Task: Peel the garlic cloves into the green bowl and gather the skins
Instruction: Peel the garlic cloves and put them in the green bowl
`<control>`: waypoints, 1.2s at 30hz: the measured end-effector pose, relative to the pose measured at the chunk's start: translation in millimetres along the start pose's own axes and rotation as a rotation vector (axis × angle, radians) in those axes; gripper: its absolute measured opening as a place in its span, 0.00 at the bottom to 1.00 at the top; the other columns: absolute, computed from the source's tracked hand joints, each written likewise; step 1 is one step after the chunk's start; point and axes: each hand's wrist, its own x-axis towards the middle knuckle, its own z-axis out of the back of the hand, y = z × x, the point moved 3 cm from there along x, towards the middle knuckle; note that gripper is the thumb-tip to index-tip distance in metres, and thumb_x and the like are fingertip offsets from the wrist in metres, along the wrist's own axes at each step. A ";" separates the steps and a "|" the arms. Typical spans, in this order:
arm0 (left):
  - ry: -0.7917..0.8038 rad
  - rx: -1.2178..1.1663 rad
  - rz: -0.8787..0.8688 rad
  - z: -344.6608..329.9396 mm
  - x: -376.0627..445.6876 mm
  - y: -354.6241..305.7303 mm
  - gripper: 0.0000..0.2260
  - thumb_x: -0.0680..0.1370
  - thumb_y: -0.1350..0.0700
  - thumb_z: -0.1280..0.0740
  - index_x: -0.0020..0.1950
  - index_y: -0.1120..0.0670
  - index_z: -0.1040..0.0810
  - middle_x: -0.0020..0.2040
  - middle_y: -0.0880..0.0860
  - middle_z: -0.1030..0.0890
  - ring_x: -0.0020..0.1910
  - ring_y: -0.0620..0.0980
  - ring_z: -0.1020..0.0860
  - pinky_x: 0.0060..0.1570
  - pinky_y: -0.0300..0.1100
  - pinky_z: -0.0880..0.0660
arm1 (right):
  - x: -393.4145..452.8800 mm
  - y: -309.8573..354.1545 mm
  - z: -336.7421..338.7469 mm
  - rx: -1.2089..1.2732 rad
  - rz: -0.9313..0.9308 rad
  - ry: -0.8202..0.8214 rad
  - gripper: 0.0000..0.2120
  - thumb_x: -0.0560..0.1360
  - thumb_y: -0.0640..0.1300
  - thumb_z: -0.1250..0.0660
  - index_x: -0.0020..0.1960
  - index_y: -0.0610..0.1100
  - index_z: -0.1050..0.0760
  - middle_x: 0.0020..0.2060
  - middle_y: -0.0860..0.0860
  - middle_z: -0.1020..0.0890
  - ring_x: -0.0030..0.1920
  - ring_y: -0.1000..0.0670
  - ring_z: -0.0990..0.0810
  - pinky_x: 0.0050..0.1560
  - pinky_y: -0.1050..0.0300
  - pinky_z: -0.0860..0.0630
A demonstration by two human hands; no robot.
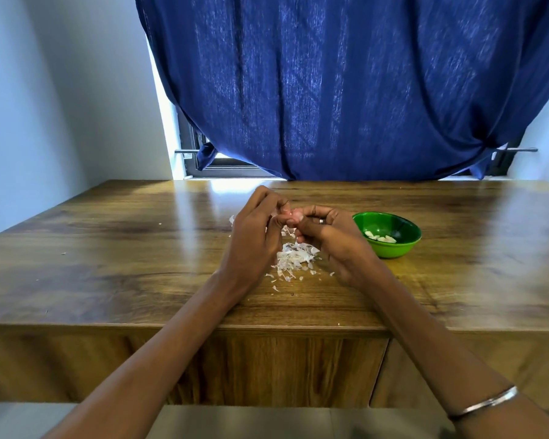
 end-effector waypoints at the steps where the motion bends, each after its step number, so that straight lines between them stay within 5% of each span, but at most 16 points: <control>1: -0.005 -0.012 0.005 -0.2 -0.1 0.5 0.06 0.81 0.70 0.36 0.52 0.61 0.22 0.50 0.53 0.26 0.41 0.45 0.26 0.35 0.41 0.23 | -0.7 1.1 0.0 0.033 0.003 0.008 0.06 0.76 0.31 0.32 0.47 0.40 0.19 0.38 0.48 0.15 0.37 0.55 0.18 0.40 0.64 0.21; 6: -0.024 -0.033 0.046 0.0 0.0 5.0 0.09 0.79 0.72 0.37 0.51 0.60 0.23 0.49 0.52 0.24 0.32 0.44 0.25 0.30 0.45 0.24 | -0.5 3.1 1.6 0.022 0.007 0.050 0.06 0.77 0.33 0.31 0.49 0.42 0.18 0.39 0.48 0.13 0.37 0.56 0.18 0.40 0.65 0.20; 11: -0.054 -0.051 0.122 1.7 0.1 10.7 0.12 0.79 0.70 0.35 0.50 0.54 0.22 0.49 0.49 0.19 0.29 0.42 0.21 0.30 0.36 0.26 | 1.0 3.4 9.3 -0.146 0.045 -0.030 0.03 0.76 0.38 0.29 0.49 0.43 0.16 0.42 0.47 0.12 0.41 0.54 0.15 0.43 0.64 0.19; 15: -0.047 0.025 0.136 1.5 0.1 16.2 0.10 0.80 0.67 0.33 0.54 0.55 0.16 0.51 0.47 0.14 0.39 0.29 0.21 0.43 0.32 0.27 | 1.8 3.5 11.6 -0.160 0.046 -0.065 0.03 0.77 0.39 0.29 0.51 0.42 0.17 0.43 0.46 0.12 0.40 0.54 0.15 0.42 0.63 0.18; 19: -0.002 0.035 0.068 0.3 0.5 12.8 0.12 0.78 0.67 0.30 0.58 0.55 0.15 0.57 0.48 0.16 0.53 0.40 0.19 0.47 0.33 0.24 | 2.5 4.1 12.1 -0.197 0.067 -0.090 0.03 0.77 0.39 0.27 0.50 0.43 0.17 0.43 0.49 0.12 0.41 0.55 0.15 0.40 0.63 0.19; 25: -0.001 0.048 0.022 2.4 0.0 11.8 0.10 0.75 0.59 0.22 0.54 0.55 0.16 0.53 0.43 0.20 0.31 0.41 0.25 0.34 0.36 0.25 | 2.5 3.6 14.5 -0.084 -0.002 -0.096 0.05 0.75 0.40 0.26 0.51 0.42 0.16 0.40 0.51 0.15 0.37 0.57 0.21 0.36 0.65 0.24; 32: -0.041 0.078 0.027 2.1 -0.1 12.8 0.06 0.76 0.58 0.24 0.50 0.56 0.18 0.49 0.46 0.18 0.31 0.48 0.24 0.32 0.47 0.24 | -0.2 4.8 11.9 -0.085 -0.019 -0.040 0.07 0.75 0.40 0.26 0.52 0.44 0.17 0.41 0.49 0.13 0.39 0.55 0.17 0.35 0.62 0.21; 36: -0.053 0.034 0.084 1.8 -0.6 13.1 0.05 0.77 0.64 0.27 0.50 0.56 0.18 0.49 0.46 0.17 0.26 0.42 0.27 0.30 0.36 0.31 | -0.3 6.1 11.4 -0.089 0.004 -0.043 0.09 0.75 0.39 0.26 0.55 0.42 0.18 0.42 0.49 0.12 0.38 0.54 0.16 0.33 0.63 0.21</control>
